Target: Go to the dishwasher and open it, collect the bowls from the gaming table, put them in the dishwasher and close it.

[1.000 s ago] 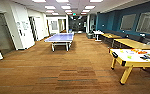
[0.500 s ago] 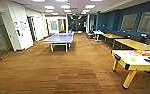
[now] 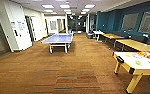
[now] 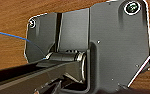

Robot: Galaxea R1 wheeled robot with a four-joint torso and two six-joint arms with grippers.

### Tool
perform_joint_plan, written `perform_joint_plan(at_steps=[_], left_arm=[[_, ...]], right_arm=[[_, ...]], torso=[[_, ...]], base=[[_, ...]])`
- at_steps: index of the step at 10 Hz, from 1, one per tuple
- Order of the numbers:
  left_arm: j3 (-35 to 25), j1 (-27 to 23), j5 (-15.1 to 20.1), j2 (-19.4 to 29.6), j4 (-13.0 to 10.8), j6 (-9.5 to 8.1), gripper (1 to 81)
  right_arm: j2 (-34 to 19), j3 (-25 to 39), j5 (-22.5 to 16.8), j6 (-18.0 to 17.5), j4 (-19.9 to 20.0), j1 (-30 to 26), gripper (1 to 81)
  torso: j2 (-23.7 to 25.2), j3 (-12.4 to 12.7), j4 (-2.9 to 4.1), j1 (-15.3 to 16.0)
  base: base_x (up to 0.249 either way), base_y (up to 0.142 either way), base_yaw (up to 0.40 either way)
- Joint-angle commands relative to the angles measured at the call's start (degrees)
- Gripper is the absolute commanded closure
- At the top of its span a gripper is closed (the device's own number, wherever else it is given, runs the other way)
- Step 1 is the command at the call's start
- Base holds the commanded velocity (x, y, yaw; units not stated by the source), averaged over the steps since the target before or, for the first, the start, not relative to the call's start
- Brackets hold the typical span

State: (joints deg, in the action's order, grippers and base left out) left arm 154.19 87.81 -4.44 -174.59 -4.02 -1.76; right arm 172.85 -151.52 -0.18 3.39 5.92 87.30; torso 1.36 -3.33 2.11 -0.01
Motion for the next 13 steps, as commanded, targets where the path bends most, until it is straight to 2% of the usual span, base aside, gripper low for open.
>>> perform_joint_plan(at_steps=[1, 8, 10, 13], left_arm=[[-0.2, -2.6, 2.9, -0.1, 0.1, -0.09, 1.0], [-0.2, -2.6, 2.9, -0.3, -0.4, -0.09, 1.0], [-0.2, -2.6, 3.0, -0.2, -0.4, -0.09, 1.0], [-0.2, -2.6, 3.0, -0.2, -0.3, -0.09, 1.0]], right_arm=[[0.2, 0.3, -3.5, 0.1, -0.1, -2.8, 1.0], [0.2, 0.3, -3.9, 0.1, 0.0, -2.9, 1.0], [0.2, 0.2, -3.9, 0.1, 0.0, -2.8, 1.0], [0.2, 0.2, -3.8, 0.1, 0.1, -2.8, 1.0]], torso=[[0.0, 0.0, 0.0, 0.0], [0.0, 0.0, 0.0, 0.1], [0.0, 0.0, 0.0, 0.1], [0.0, 0.0, 0.0, 0.1]], base=[[0.268, 0.0, 0.0], [0.249, 0.0, 0.0], [0.109, 0.0, 0.0], [0.0, 0.0, 0.0]])
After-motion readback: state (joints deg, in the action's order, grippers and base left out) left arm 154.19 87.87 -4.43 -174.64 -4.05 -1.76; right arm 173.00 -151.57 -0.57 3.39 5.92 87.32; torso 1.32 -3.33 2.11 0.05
